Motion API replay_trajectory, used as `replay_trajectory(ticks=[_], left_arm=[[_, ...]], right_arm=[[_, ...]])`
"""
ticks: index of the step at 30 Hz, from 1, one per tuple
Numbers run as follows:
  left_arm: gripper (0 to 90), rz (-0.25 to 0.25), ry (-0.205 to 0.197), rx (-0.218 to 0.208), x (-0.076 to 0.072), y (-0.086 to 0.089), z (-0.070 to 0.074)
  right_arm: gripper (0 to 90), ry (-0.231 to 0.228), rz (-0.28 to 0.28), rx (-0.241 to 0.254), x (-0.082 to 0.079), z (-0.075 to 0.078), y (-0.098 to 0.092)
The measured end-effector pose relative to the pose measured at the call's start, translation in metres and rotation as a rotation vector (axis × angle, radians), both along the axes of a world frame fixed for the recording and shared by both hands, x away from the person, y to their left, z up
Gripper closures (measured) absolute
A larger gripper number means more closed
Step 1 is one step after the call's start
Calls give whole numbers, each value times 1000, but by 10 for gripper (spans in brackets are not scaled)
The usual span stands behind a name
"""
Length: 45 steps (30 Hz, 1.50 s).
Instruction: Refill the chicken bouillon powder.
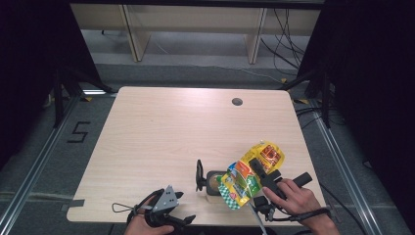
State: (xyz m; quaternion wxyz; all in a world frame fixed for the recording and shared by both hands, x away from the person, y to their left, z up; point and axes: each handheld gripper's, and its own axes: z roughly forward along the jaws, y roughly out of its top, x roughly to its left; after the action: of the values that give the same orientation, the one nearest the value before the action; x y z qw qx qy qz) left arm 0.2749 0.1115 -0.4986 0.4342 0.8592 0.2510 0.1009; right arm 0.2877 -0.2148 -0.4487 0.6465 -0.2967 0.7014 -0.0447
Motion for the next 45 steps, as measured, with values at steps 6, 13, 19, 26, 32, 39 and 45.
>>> replay_trajectory(ticks=[6, 13, 19, 26, 32, 39, 45], left_arm=[[183, 4, 9, -22, -1, -1, -1], [183, 5, 6, -17, -1, -1, 0], [183, 6, 6, -17, -1, -1, 0], [183, 5, 6, -17, -1, -1, 0], [183, 8, 4, -16, -1, -1, 0], [183, 7, 6, -20, -1, -1, -1], [183, 7, 6, -20, -1, -1, -1]], right_arm=[[500, 0, -4, 20, -1, 0, -1], [501, -1, -2, 1, -1, 2, -1], [501, -7, -5, 14, -1, 0, -1], [501, -3, 2, 1, -1, 1, -1], [500, 1, 1, -1, -1, 2, 0], [501, 1, 1, 2, -2, 2, -1], [501, 2, 0, 0, -2, 2, -1]])
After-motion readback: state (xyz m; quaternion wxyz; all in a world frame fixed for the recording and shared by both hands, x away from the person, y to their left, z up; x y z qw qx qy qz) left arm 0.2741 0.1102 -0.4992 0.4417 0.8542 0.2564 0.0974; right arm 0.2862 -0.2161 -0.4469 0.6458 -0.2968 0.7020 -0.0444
